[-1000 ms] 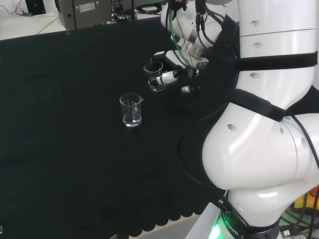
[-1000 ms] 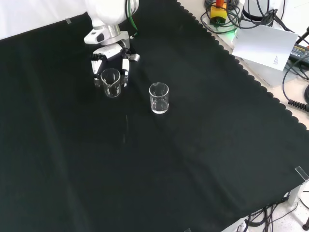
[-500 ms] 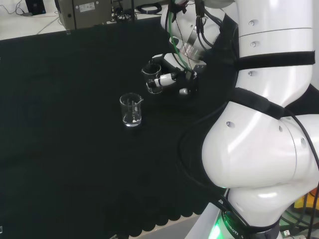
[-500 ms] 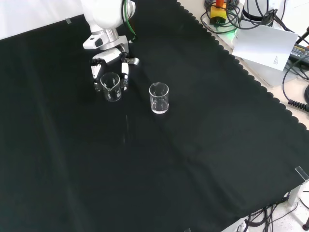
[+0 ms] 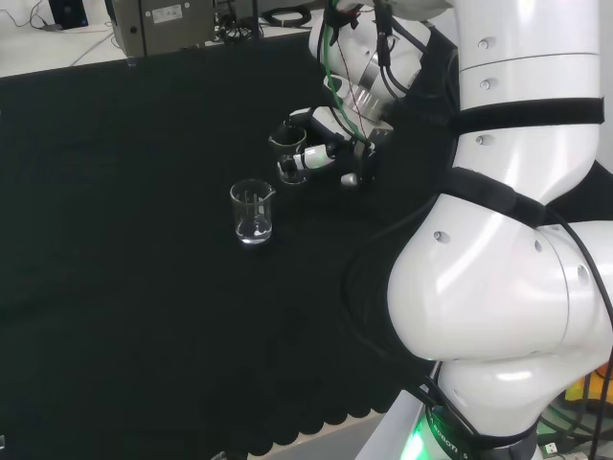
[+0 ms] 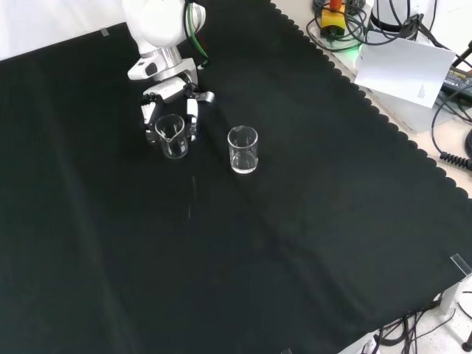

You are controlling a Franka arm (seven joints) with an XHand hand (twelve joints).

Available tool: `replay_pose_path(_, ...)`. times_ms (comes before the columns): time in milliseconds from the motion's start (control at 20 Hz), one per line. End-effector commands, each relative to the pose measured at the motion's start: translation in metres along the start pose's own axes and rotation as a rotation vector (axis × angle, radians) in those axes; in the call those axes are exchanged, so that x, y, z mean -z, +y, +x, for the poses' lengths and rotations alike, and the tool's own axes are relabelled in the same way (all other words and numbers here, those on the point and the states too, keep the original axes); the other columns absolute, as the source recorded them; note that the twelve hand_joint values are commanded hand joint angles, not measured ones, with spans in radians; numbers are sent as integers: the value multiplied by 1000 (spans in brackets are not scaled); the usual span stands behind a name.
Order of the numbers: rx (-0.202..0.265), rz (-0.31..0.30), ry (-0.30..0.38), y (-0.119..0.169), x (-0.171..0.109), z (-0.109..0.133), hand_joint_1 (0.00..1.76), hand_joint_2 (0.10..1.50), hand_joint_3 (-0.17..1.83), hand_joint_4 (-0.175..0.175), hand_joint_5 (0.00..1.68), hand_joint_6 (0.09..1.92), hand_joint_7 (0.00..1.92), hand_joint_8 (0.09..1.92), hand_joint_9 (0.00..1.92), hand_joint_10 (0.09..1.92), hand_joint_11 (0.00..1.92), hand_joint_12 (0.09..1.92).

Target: Place the beaker back on the table.

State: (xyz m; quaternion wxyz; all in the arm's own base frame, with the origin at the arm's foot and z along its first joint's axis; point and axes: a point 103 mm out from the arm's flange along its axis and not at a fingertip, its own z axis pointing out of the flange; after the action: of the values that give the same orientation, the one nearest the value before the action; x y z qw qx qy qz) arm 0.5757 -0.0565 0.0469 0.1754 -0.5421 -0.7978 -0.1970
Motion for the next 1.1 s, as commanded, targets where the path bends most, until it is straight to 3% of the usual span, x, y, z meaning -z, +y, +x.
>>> replay_pose_path(50, -17, 43, 4, -2, -1, 5, 1107, 1070, -175, -83, 800, 975, 960, 797, 1279, 371, 1160, 836)
replay_pose_path(250, -17, 56, -1, -8, 0, 10, 1080, 1040, -175, -80, 665, 948, 851, 773, 1225, 317, 1011, 958)
replay_pose_path(600, -5, 101, -50, -12, 4, 23, 1049, 1022, -175, -62, 579, 882, 720, 748, 1082, 319, 790, 1117)
replay_pose_path(800, -14, 180, -80, -11, 6, 32, 1008, 986, -175, -65, 449, 731, 531, 736, 868, 429, 579, 1241)
replay_pose_path(1100, -61, 323, -103, -6, 10, 39, 946, 954, -175, -74, 378, 481, 319, 739, 625, 611, 416, 1314)
